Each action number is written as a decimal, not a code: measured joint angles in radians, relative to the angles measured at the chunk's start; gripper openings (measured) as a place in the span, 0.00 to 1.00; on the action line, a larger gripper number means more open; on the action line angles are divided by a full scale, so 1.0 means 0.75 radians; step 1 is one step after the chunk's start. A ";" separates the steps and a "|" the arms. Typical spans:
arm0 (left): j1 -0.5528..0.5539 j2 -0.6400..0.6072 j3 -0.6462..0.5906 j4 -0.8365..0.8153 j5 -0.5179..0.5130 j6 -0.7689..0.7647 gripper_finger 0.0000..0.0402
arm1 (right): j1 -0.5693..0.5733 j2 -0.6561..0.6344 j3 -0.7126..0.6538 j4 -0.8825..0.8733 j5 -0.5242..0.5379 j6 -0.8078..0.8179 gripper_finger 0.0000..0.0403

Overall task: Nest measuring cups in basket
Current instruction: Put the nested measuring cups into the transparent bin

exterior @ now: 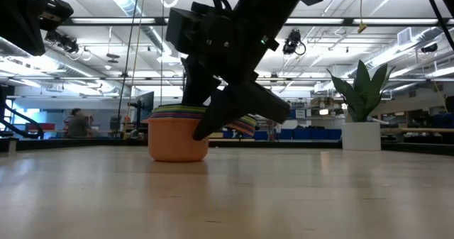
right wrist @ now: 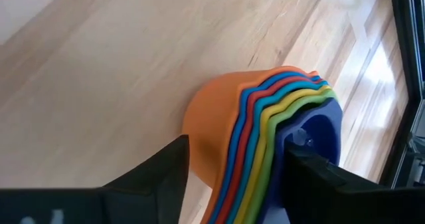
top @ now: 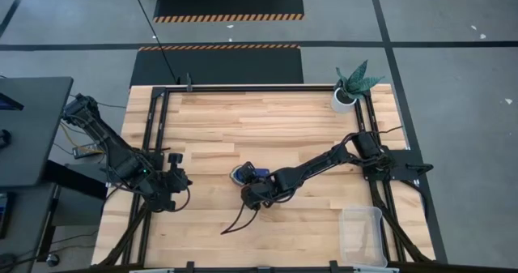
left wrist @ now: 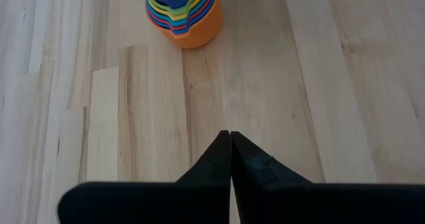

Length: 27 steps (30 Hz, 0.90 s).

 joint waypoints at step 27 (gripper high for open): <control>0.000 0.000 0.000 0.000 0.000 0.000 0.02 | 0.000 -0.001 0.001 0.012 -0.003 0.001 0.32</control>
